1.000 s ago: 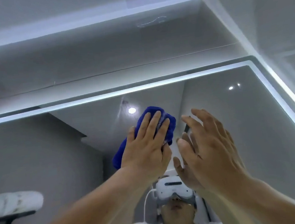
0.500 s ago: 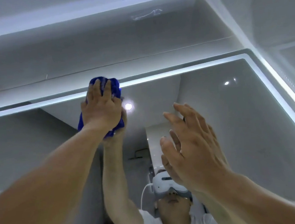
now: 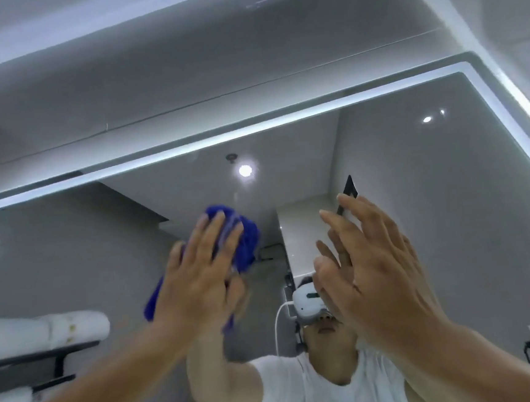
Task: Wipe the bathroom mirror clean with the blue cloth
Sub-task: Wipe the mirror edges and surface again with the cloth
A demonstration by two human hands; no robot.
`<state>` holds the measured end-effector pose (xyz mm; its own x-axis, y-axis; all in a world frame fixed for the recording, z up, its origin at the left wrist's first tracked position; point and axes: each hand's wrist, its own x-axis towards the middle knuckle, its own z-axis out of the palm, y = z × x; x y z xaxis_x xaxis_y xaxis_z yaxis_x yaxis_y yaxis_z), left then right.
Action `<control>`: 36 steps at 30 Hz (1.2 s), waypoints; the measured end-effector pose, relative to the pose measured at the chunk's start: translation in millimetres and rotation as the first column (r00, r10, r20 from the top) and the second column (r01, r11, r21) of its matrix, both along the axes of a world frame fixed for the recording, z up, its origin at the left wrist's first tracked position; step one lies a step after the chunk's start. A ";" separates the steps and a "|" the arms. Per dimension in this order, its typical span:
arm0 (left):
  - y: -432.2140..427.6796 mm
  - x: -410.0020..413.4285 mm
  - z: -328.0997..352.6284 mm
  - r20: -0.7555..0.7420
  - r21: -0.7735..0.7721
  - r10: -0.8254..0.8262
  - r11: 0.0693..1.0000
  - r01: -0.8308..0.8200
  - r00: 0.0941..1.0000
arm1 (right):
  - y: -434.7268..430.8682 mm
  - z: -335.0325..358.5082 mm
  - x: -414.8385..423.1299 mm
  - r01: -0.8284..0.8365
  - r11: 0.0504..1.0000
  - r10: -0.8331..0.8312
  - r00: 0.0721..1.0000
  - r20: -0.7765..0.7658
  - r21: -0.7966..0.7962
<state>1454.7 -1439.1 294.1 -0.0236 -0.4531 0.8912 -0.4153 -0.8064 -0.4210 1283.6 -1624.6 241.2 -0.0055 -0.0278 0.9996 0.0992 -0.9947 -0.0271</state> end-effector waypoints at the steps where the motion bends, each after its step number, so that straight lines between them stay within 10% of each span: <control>1: 3.3 0.3 27.1 -0.003 -0.018 0.010 1.000 -0.010 1.000 | 0.7 1.1 0.1 0.003 1.000 -0.003 1.000 -0.008 0.005; 9: -32.9 -15.4 109.7 -0.099 -0.404 -0.191 0.904 0.136 0.976 | 9.2 -3.2 -6.4 0.030 1.000 -0.030 0.999 0.013 -0.001; 19: -40.4 1.7 -167.8 0.083 0.129 -0.121 0.986 0.110 0.989 | 32.9 -51.8 -16.4 -0.005 0.999 0.012 0.992 -0.128 0.049; 25: 6.8 21.6 -137.1 0.199 0.441 -0.122 0.897 0.022 0.972 | 37.5 -61.4 -24.7 0.022 0.999 -0.016 0.982 -0.188 0.028; 31: 24.8 14.8 -2.8 0.032 -0.064 -0.067 0.996 0.069 0.997 | 46.0 -66.2 -23.4 0.035 0.999 -0.039 0.988 -0.148 -0.032; 36: -9.3 -2.7 -32.4 -0.068 -0.394 -0.181 0.909 0.141 0.981 | 45.1 -81.7 -10.2 0.035 0.999 -0.033 0.990 -0.136 0.011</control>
<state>1452.0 -1448.5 261.8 0.0318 -0.0718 0.9969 -0.5769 -0.8158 -0.0403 1273.3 -1579.5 159.4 0.1288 -0.0432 0.9907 0.0595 -0.9969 -0.0512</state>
